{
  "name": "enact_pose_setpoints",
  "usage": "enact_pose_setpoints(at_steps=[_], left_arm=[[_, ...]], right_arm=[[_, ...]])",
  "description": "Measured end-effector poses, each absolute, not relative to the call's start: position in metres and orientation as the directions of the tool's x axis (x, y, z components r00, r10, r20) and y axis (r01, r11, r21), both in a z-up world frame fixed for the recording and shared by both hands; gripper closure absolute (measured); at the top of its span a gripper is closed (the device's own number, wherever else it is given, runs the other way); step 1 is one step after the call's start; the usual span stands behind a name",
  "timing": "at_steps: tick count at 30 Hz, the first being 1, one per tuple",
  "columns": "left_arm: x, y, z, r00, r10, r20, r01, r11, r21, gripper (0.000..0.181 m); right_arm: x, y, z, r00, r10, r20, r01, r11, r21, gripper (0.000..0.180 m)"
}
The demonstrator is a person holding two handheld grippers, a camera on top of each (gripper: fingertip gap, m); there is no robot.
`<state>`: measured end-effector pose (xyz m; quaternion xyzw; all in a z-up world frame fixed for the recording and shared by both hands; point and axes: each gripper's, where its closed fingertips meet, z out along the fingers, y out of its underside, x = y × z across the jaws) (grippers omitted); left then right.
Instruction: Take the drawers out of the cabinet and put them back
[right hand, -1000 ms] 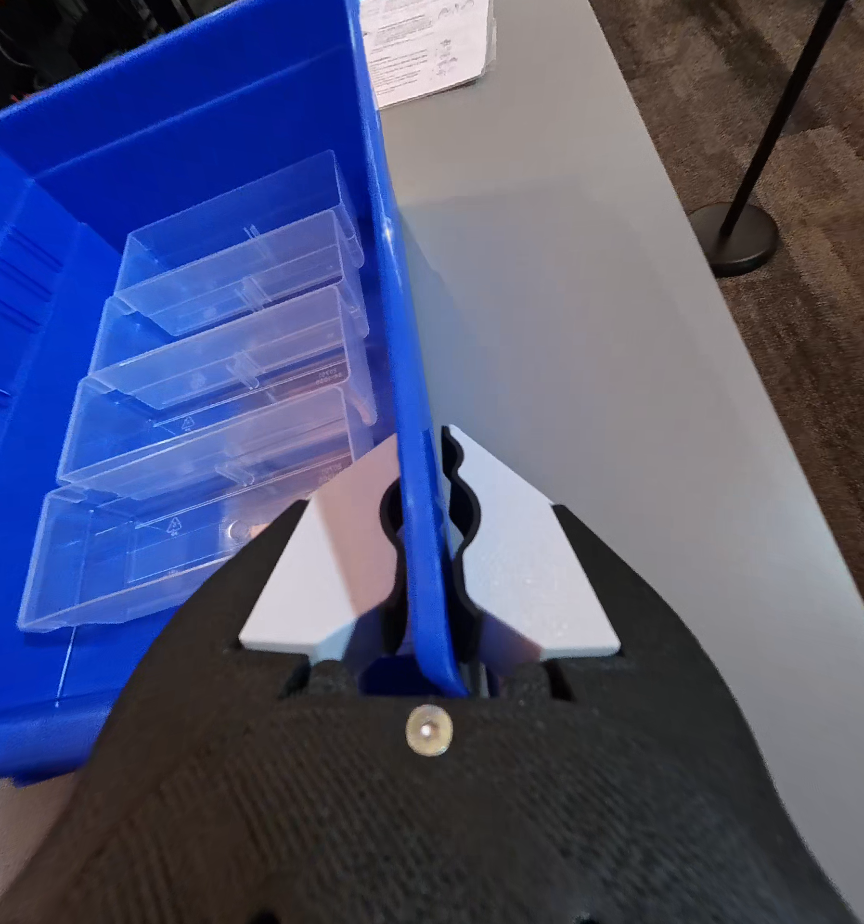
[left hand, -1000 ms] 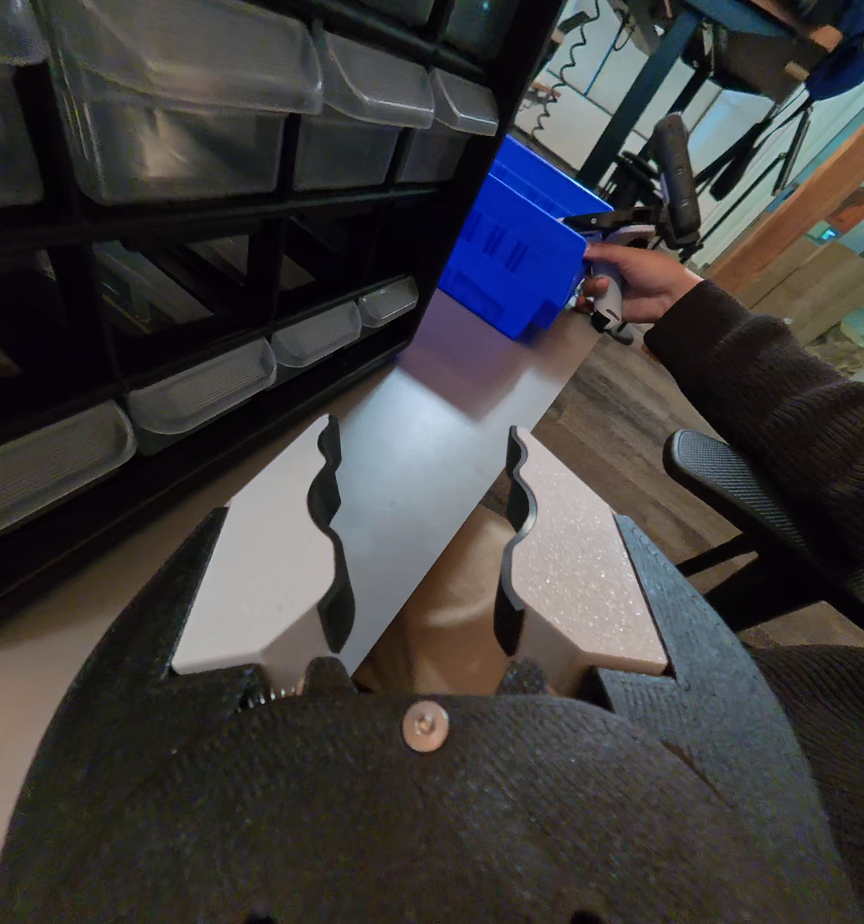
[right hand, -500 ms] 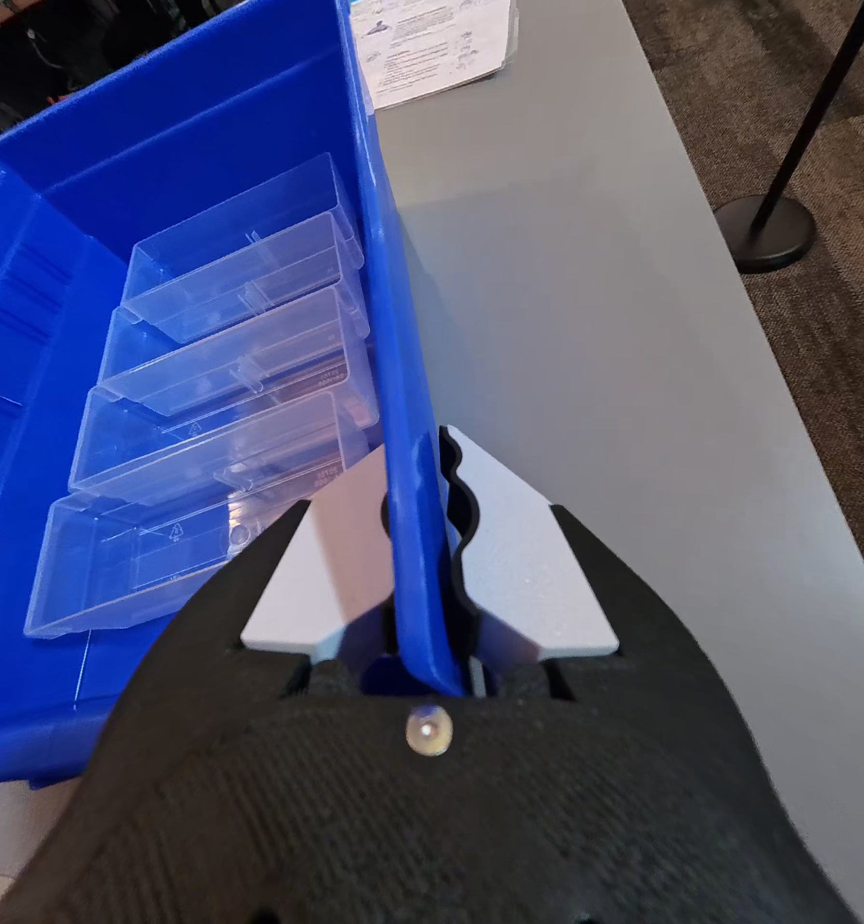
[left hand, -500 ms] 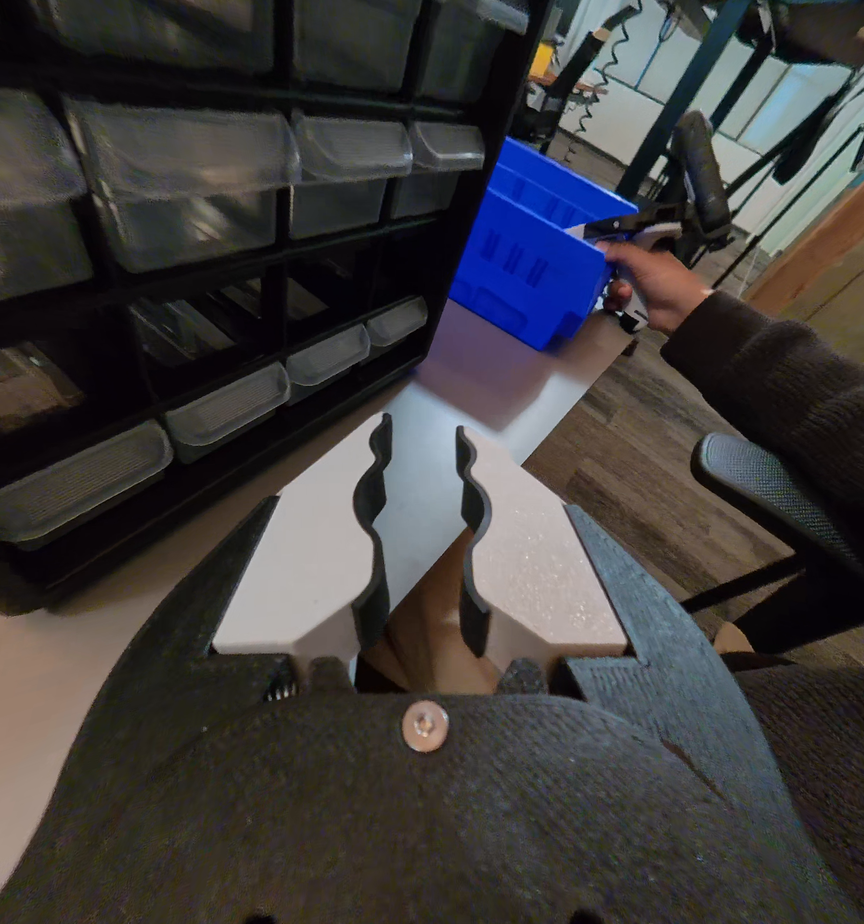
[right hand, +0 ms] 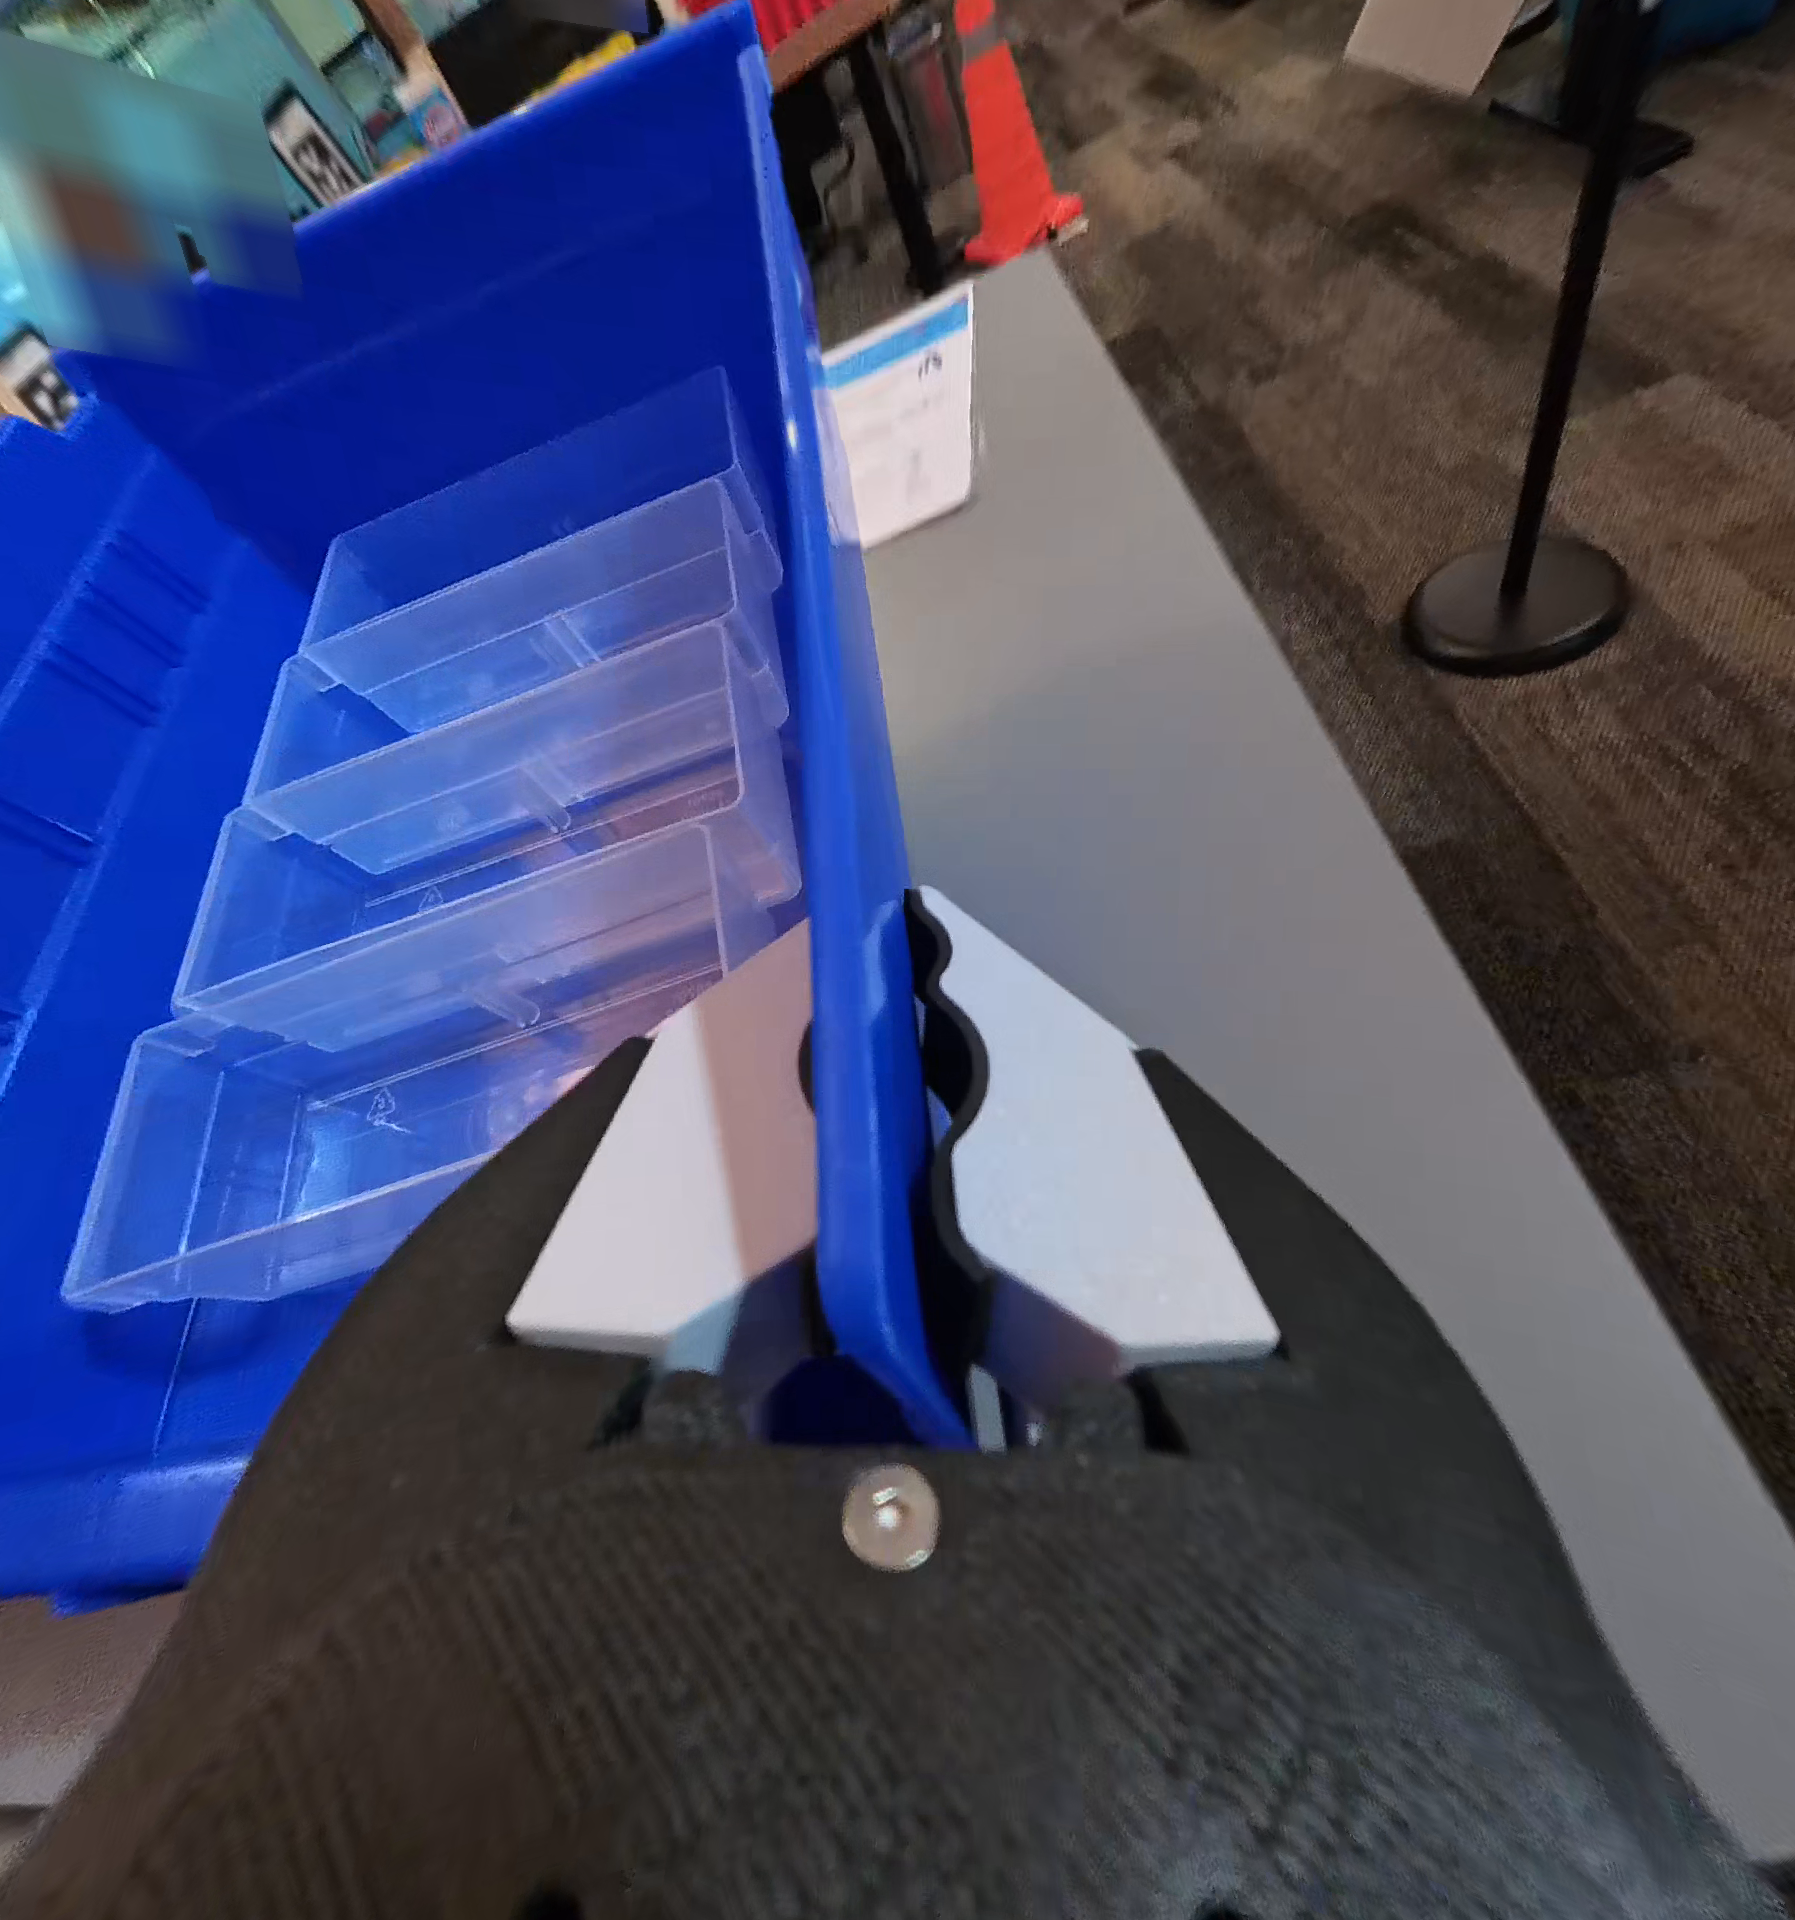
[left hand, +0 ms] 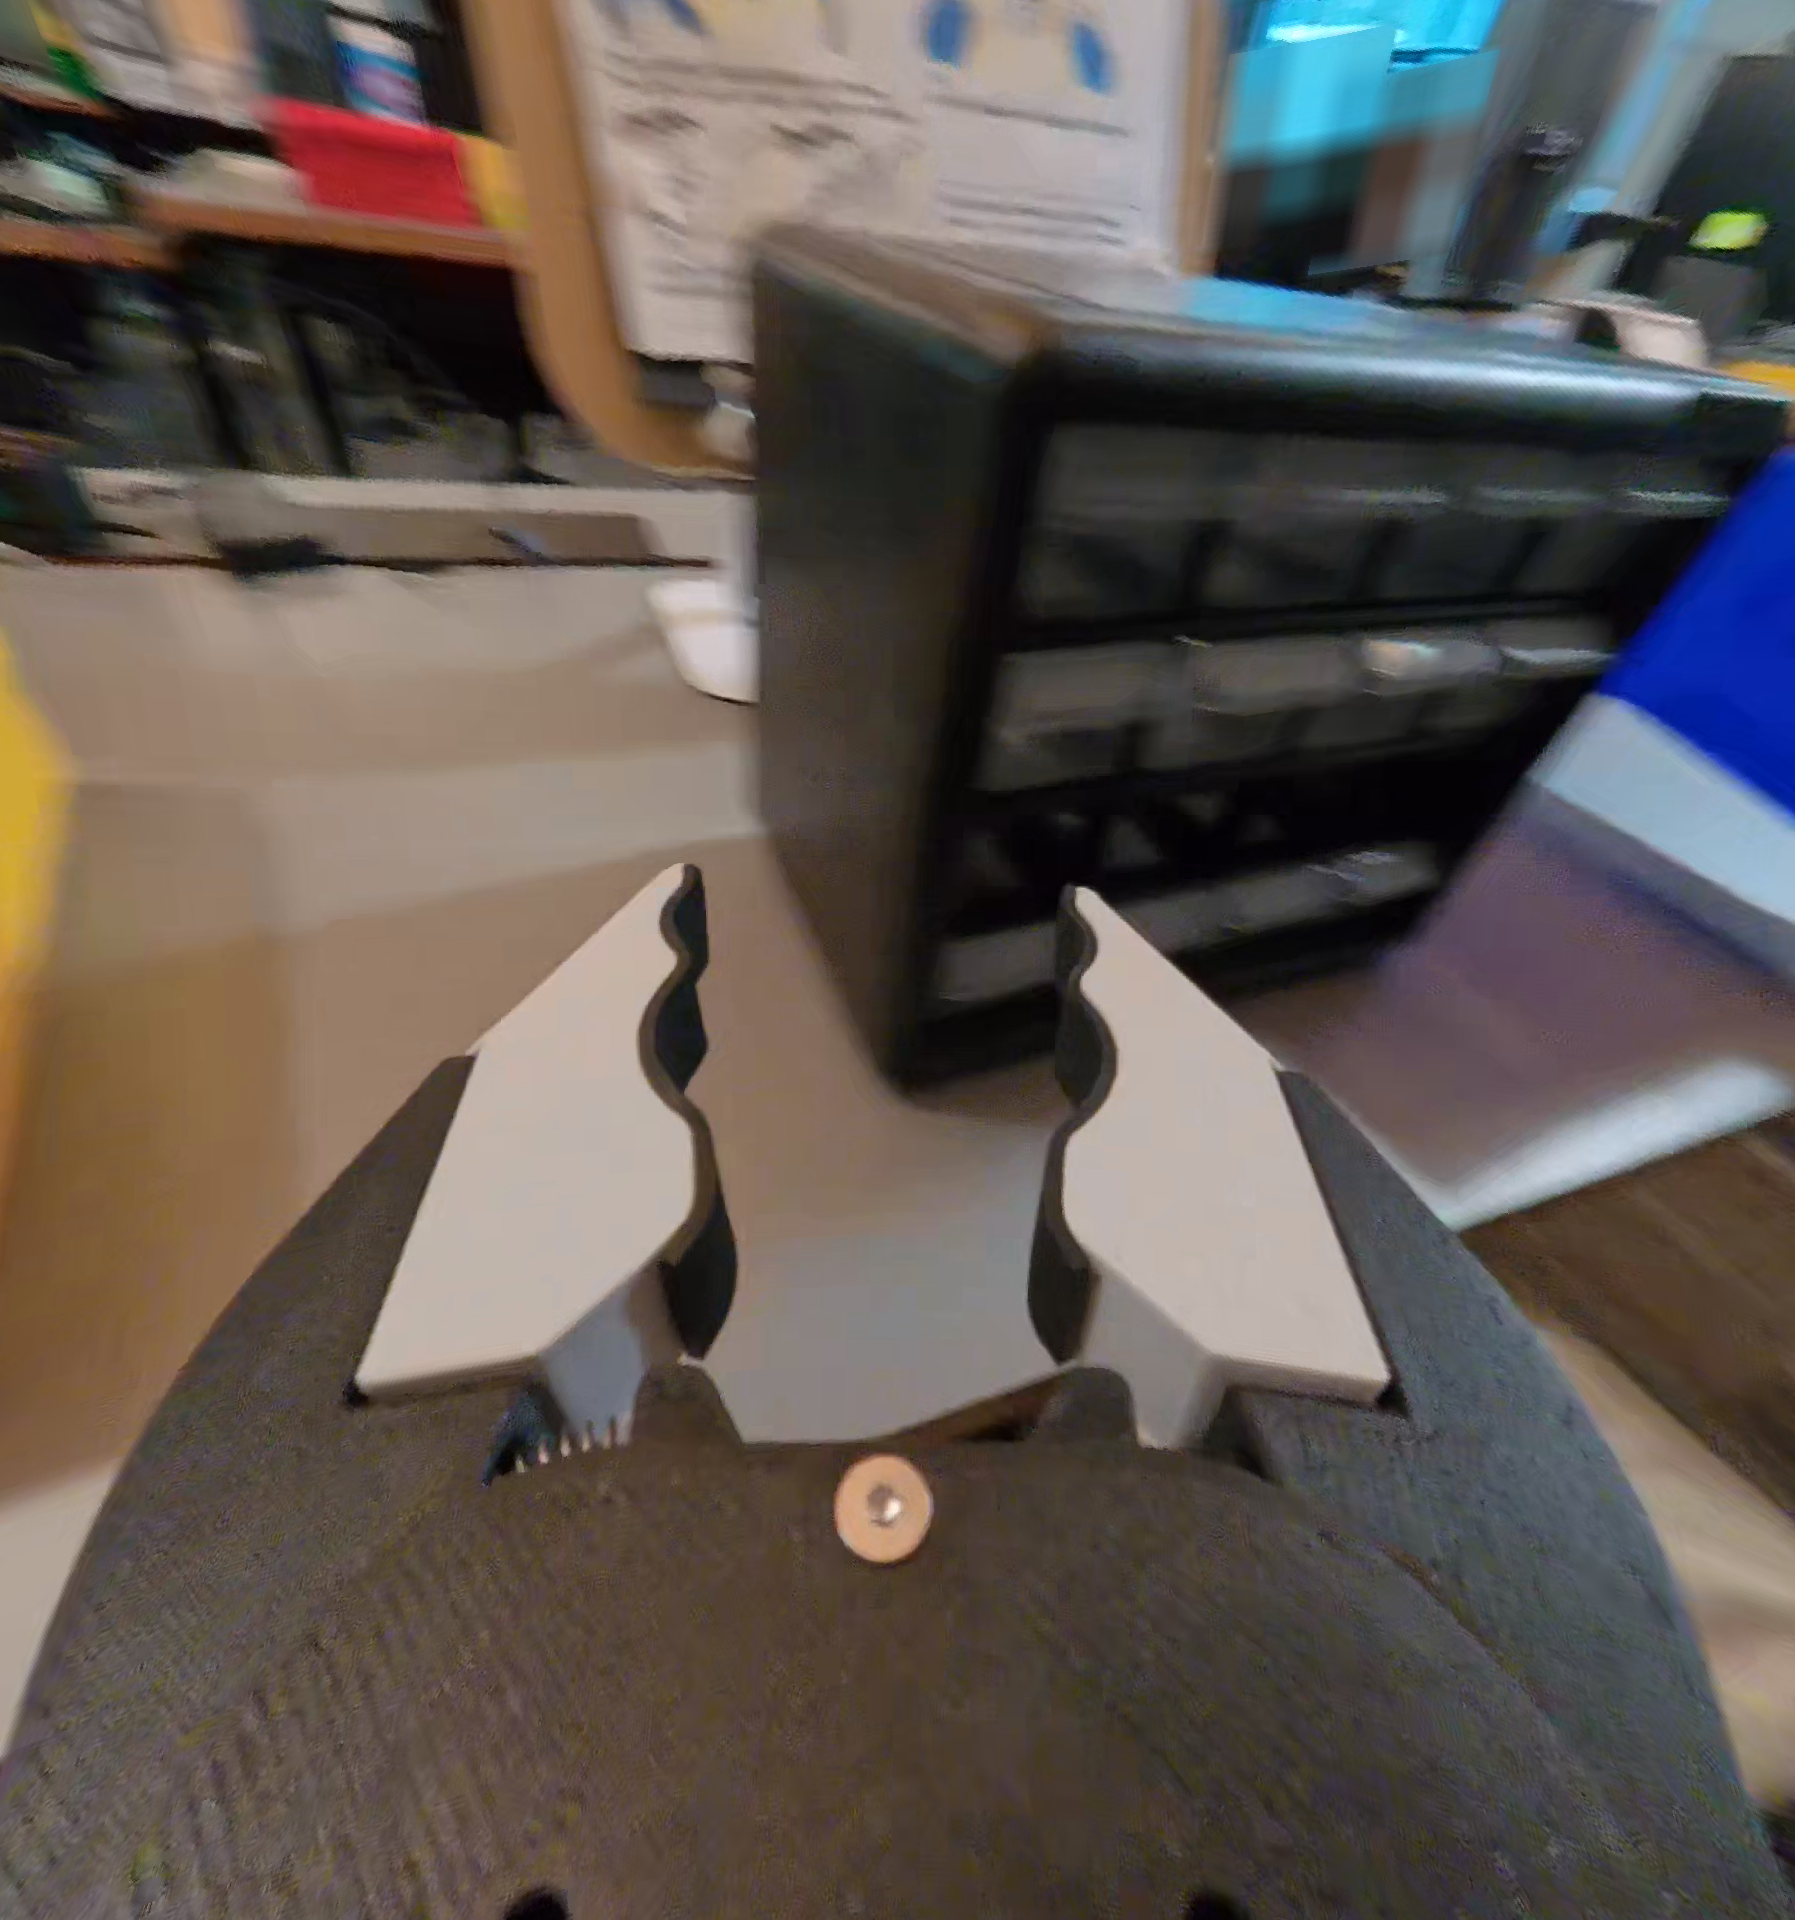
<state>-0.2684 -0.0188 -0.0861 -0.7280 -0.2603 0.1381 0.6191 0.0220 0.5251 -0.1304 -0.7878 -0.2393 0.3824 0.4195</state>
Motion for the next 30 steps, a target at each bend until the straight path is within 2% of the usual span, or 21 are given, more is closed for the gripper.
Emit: enact_pose_setpoints(at_steps=[4,7,9,11,13,16,20,21,22,26,30], left_arm=[[-0.332,-0.090,-0.076,0.649,0.760,0.032,0.148,-0.085,-0.985,0.098],[-0.374,-0.128,-0.104,0.520,0.851,-0.073,0.194,-0.201,-0.960,0.083],[-0.395,-0.150,-0.121,0.427,0.895,-0.127,0.232,-0.245,-0.941,0.084],[-0.407,-0.155,-0.131,0.412,0.904,-0.116,0.264,-0.240,-0.934,0.082],[-0.418,-0.151,-0.142,0.428,0.896,-0.120,0.290,-0.261,-0.921,0.066],[-0.439,-0.153,-0.161,0.414,0.893,-0.179,0.345,-0.335,-0.877,0.067],[-0.451,-0.140,-0.172,0.489,0.855,-0.173,0.379,-0.386,-0.841,0.093],[-0.454,-0.143,-0.169,0.488,0.848,-0.209,0.358,-0.412,-0.838,0.139],[-0.456,-0.144,-0.165,0.503,0.832,-0.236,0.329,-0.436,-0.837,0.177],[-0.461,-0.159,-0.156,0.505,0.832,-0.228,0.323,-0.428,-0.844,0.180],[-0.463,-0.185,-0.125,0.488,0.851,-0.194,0.313,-0.379,-0.871,0.179]], right_arm=[[0.034,0.522,-0.092,0.605,0.685,-0.405,0.024,-0.524,-0.851,0.177],[0.033,0.512,-0.081,0.605,0.692,-0.394,0.046,-0.524,-0.850,0.177],[0.026,0.503,-0.077,0.591,0.702,-0.398,0.062,-0.531,-0.845,0.177],[0.015,0.492,-0.069,0.563,0.727,-0.394,0.076,-0.520,-0.851,0.177],[0.004,0.478,-0.054,0.521,0.764,-0.379,0.088,-0.490,-0.867,0.177],[-0.016,0.448,-0.025,0.438,0.816,-0.378,0.109,-0.465,-0.879,0.177],[-0.049,0.399,0.016,0.296,0.883,-0.365,0.212,-0.433,-0.876,0.177],[-0.059,0.384,0.026,0.260,0.898,-0.355,0.250,-0.418,-0.873,0.177],[-0.068,0.369,0.035,0.223,0.913,-0.340,0.289,-0.395,-0.872,0.177],[-0.111,0.302,0.062,0.081,0.960,-0.268,0.401,-0.277,-0.873,0.177],[-0.167,0.224,0.060,-0.068,0.952,-0.299,0.435,-0.241,-0.867,0.177]])
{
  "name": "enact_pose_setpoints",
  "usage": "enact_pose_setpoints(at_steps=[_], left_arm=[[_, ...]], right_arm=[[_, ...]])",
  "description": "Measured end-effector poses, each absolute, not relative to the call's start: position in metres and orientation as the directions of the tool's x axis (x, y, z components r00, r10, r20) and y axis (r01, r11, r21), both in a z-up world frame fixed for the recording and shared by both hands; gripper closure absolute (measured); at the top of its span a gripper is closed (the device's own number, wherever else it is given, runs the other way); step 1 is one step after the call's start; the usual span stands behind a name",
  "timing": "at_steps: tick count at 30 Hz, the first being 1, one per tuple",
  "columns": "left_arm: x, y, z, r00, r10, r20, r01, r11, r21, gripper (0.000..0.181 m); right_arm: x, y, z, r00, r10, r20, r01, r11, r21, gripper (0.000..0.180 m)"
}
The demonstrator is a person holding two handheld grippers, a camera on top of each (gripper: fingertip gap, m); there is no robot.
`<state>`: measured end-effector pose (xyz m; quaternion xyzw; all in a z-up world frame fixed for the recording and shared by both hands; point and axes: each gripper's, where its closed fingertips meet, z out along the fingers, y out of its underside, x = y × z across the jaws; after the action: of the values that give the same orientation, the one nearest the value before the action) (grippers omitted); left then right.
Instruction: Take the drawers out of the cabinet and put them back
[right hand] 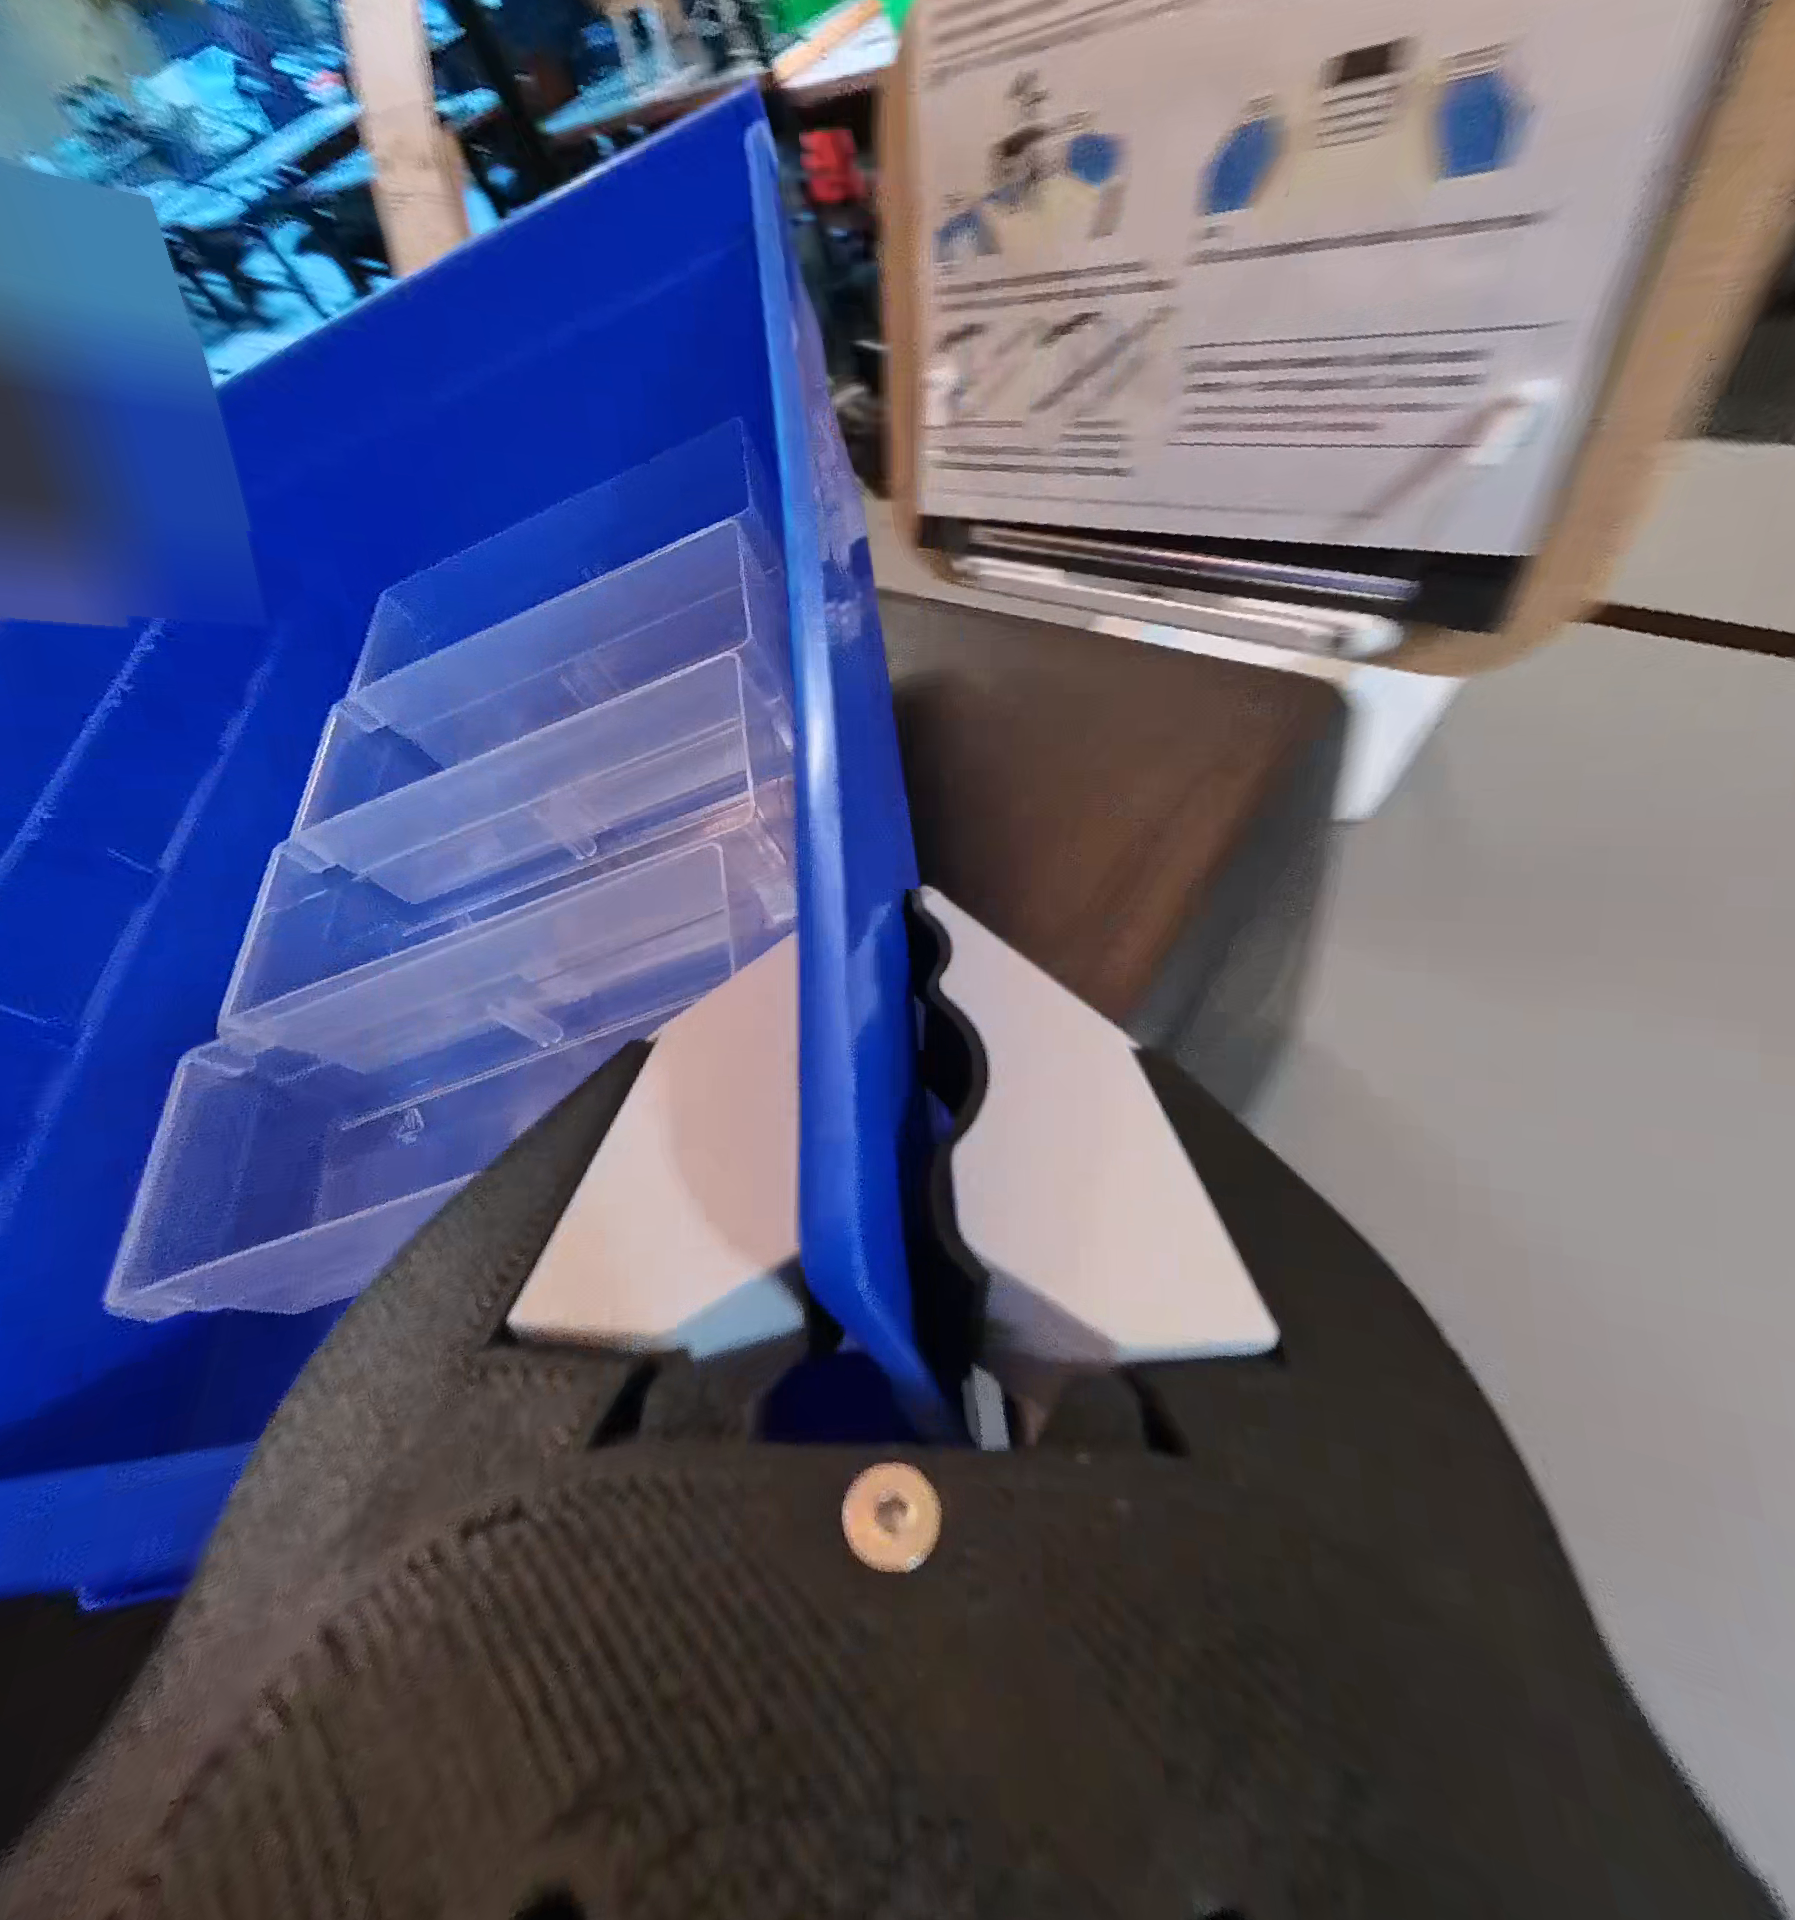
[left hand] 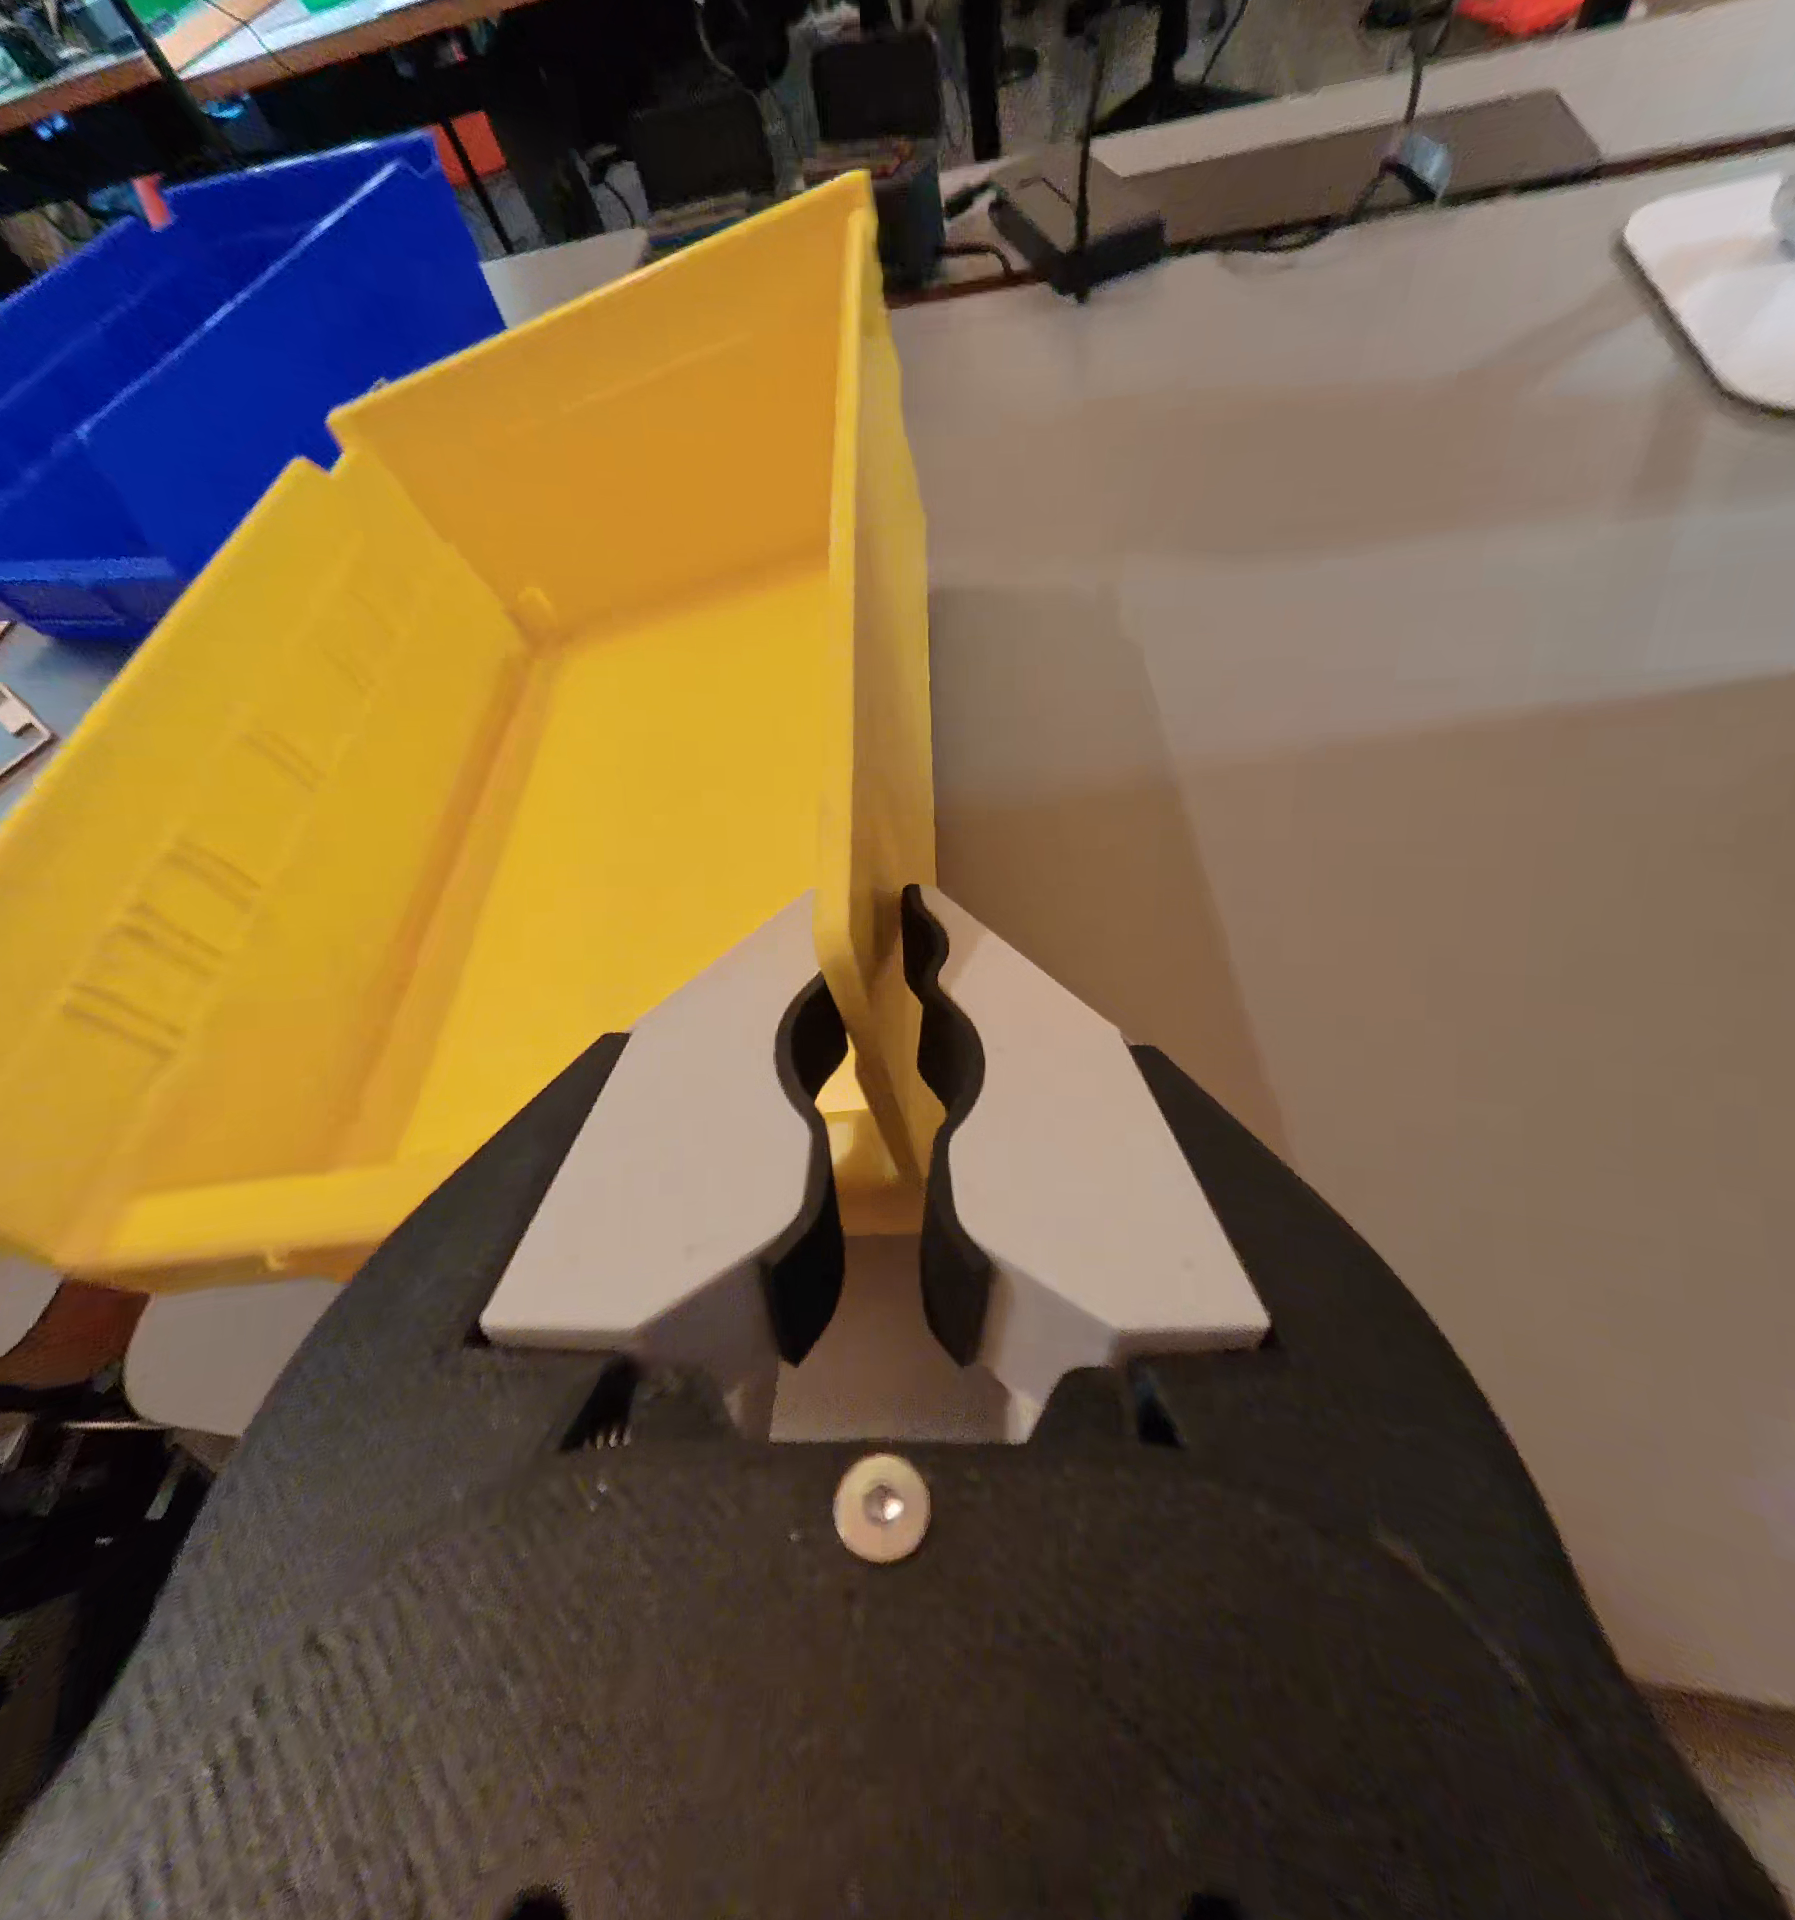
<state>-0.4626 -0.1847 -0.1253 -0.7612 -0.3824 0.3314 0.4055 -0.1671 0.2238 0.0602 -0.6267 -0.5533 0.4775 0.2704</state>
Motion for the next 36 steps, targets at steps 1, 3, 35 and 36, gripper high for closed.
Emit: enact_pose_setpoints(at_steps=[1,3,35,36], left_arm=[[-0.460,-0.191,-0.117,0.489,0.853,-0.181,0.312,-0.365,-0.877,0.178],[-0.456,-0.212,-0.098,0.468,0.869,-0.159,0.331,-0.340,-0.880,0.178],[-0.440,-0.324,0.053,0.206,0.929,-0.307,-0.004,-0.313,-0.950,0.178],[-0.441,-0.320,0.050,0.207,0.924,-0.320,-0.003,-0.327,-0.945,0.178]], right_arm=[[-0.182,0.202,0.056,-0.105,0.939,-0.327,0.432,-0.253,-0.865,0.177],[-0.212,0.158,0.043,-0.171,0.903,-0.394,0.435,-0.290,-0.853,0.177],[-0.506,-0.088,-0.163,0.359,0.867,-0.345,0.294,-0.456,-0.840,0.176],[-0.507,-0.091,-0.168,0.375,0.848,-0.373,0.271,-0.485,-0.831,0.175]])
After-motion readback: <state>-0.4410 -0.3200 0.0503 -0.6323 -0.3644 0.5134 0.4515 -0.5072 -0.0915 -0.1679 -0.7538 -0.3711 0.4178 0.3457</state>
